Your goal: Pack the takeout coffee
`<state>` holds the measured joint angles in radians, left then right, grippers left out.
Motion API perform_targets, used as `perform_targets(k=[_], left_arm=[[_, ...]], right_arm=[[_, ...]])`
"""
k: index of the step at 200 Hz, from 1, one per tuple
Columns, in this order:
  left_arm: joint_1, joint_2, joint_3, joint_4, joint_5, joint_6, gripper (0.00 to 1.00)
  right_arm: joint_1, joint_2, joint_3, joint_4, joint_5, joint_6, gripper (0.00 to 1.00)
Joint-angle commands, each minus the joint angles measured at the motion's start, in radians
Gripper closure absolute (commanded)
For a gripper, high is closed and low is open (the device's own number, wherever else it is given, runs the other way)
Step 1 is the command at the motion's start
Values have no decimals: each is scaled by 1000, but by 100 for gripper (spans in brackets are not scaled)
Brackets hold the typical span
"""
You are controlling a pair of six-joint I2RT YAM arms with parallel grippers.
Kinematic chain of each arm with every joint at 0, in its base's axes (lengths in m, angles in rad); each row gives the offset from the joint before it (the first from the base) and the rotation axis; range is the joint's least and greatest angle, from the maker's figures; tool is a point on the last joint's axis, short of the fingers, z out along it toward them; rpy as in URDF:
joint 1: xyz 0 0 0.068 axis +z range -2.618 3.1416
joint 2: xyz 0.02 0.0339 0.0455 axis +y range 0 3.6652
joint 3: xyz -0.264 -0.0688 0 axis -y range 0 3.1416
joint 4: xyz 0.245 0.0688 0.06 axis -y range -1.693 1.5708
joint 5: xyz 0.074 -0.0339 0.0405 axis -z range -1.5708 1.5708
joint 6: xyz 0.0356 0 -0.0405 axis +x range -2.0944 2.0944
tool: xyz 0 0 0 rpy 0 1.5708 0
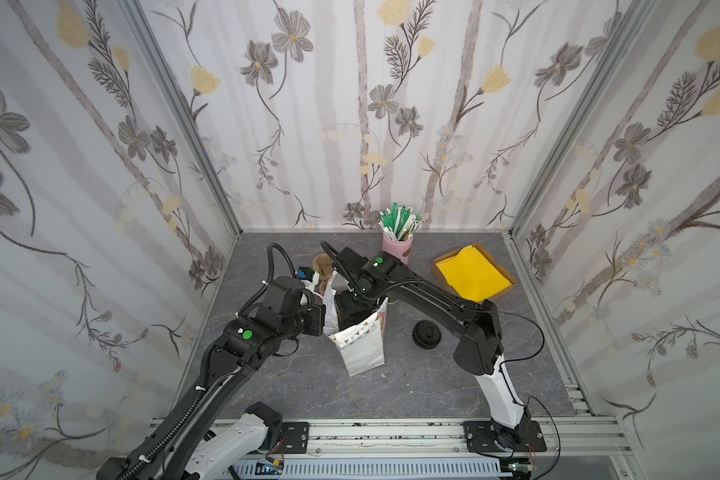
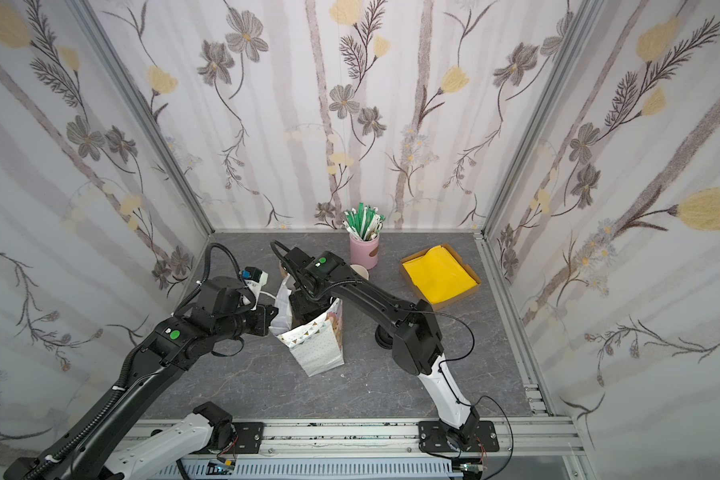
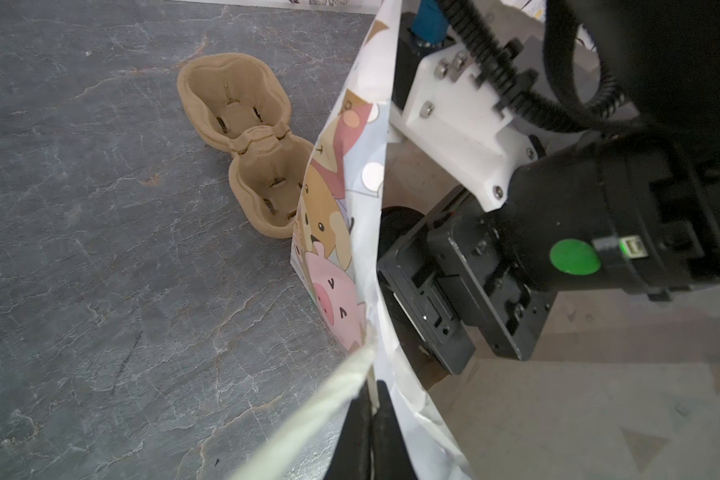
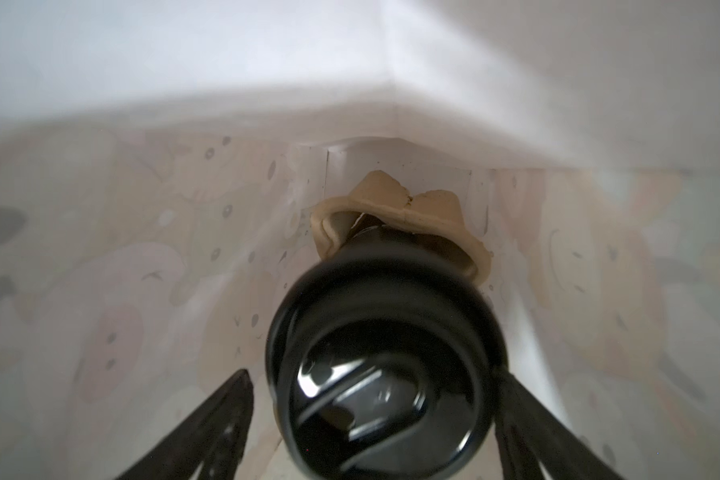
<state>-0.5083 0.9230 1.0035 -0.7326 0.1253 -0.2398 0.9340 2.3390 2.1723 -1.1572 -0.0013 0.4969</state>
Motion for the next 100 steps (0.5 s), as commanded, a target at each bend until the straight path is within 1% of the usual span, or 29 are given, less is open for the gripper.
perform_targets(k=[1,64,100], left_arm=[[0,-3,6,-22,-4,8,100],[1,-2,6,-23,-7,7,100],[1,-3,4,-22,-4,9,100]], right_arm=[[-3,-9,9,8,17,20,11],[-3,-33,18,18,63,40,9],[-3,-32,21,22,62,48,6]])
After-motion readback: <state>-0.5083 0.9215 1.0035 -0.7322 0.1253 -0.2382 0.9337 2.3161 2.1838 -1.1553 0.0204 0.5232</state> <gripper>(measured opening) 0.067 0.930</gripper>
